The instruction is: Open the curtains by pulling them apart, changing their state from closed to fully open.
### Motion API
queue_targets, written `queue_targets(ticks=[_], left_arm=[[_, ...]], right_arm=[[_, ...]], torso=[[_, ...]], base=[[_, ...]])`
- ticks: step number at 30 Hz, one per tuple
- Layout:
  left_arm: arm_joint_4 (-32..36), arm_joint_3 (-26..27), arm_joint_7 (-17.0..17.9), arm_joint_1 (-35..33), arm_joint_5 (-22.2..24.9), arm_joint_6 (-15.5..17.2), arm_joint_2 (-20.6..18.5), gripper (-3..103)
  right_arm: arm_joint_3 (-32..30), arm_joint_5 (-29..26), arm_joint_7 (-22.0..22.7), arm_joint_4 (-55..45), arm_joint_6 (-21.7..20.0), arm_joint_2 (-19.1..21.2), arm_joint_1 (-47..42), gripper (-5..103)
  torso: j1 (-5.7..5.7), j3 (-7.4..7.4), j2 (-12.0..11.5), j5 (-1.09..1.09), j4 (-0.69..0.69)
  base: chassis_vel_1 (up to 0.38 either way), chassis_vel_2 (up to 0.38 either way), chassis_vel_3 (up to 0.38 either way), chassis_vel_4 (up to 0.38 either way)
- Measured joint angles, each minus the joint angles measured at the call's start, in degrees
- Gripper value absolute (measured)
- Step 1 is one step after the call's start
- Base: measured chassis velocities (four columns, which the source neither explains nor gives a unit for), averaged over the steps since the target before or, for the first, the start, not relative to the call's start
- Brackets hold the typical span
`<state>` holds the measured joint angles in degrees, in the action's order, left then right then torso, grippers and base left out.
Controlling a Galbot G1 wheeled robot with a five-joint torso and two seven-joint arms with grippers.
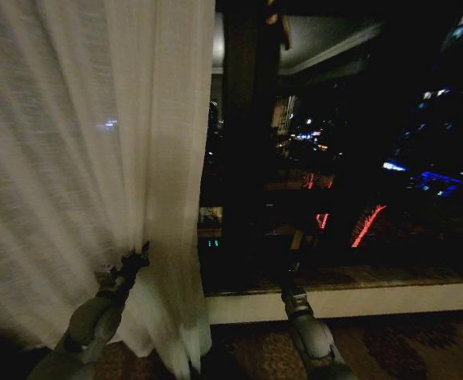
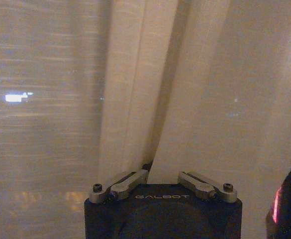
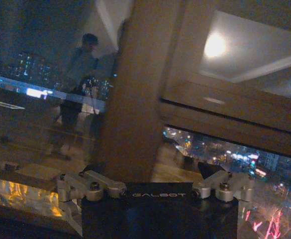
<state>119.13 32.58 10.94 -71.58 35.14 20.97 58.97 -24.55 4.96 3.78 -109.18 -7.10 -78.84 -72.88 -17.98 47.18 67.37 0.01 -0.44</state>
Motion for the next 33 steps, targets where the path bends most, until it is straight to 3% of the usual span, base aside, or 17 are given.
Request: queue_targets(ticks=[17,28,33], left_arm=[[2.96,3.44,-1.70,-4.33,-0.29,-0.10,1.13,0],[4.40,7.48,-2.30,-6.39,-0.23,-0.12,4.34,0],[4.64,8.73,-3.84,-6.88,-3.07,-0.71,8.71,0]], right_arm=[[1.48,-0.38,0.02,0.86,2.82,-0.14,0.33,100],[3.05,-0.30,-0.01,1.23,2.98,-0.14,0.38,100],[4.08,-0.26,-0.04,1.29,2.87,-0.09,0.20,100]], torso=[[-0.01,0.00,0.00,-0.04,0.04],[0.00,0.01,-0.01,0.03,-0.02],[0.00,0.01,0.00,0.00,0.02]], base=[[0.308,0.322,-0.317,-0.308],[0.006,0.000,-0.009,0.000],[-0.005,-0.010,0.008,0.008]])
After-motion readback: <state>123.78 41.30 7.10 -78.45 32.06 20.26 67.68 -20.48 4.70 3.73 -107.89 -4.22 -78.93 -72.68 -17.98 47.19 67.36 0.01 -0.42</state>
